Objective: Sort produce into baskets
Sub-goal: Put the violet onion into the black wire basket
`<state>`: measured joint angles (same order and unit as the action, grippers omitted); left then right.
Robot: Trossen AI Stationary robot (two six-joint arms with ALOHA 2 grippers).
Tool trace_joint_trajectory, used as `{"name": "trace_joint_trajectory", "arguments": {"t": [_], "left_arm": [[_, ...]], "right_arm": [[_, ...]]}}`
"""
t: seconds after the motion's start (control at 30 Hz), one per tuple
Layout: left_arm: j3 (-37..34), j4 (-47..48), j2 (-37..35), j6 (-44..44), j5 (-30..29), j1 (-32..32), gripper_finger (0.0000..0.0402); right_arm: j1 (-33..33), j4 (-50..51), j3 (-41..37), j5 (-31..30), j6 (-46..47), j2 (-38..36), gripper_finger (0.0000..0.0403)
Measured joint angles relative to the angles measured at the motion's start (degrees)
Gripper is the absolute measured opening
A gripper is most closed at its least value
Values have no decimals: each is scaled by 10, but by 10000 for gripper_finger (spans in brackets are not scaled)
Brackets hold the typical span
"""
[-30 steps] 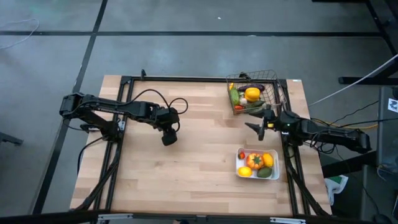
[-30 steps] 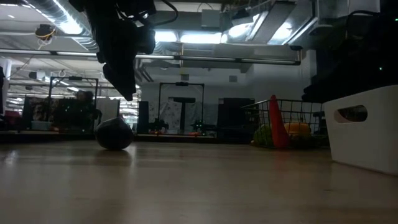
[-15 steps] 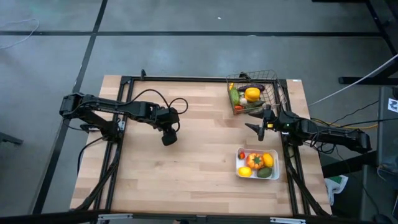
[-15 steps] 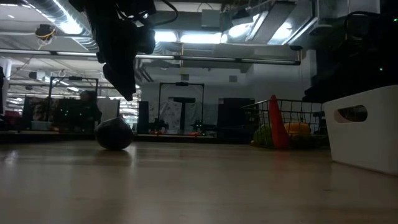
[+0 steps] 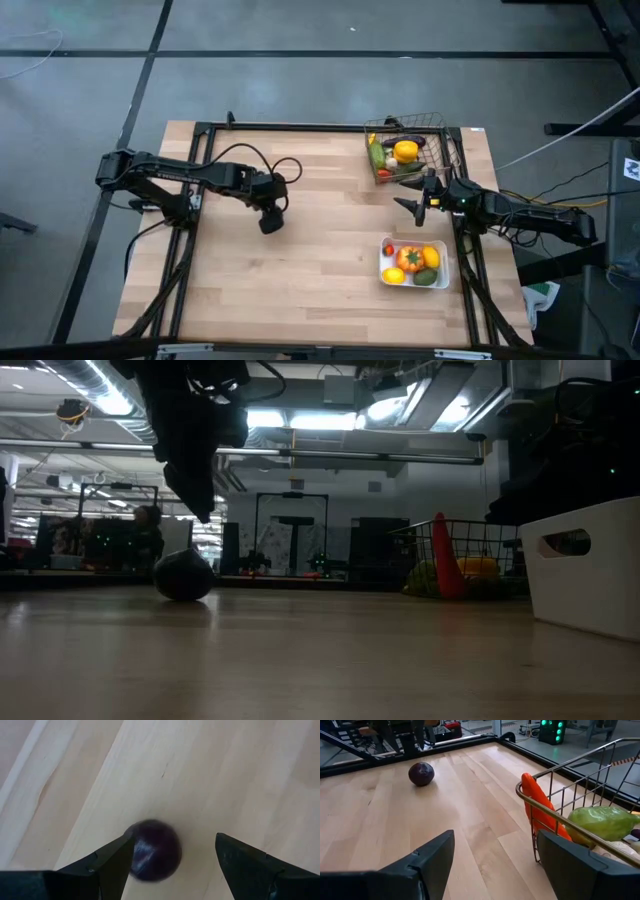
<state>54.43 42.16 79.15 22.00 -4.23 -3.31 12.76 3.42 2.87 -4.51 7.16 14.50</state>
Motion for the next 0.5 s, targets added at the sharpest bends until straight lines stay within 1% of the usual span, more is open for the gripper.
{"name": "trace_joint_trajectory", "arguments": {"t": [0.2,0.27,0.43,0.5], "left_arm": [[0,90,0,10,1,-13,276],[0,93,0,19,3,-20,276],[0,94,0,8,19,-44,277],[0,95,0,7,32,-58,287]], "right_arm": [[0,-1,0,0,0,0,280],[0,-1,0,0,0,0,280],[0,-1,0,0,0,0,280],[0,-2,0,0,0,0,280]]}}
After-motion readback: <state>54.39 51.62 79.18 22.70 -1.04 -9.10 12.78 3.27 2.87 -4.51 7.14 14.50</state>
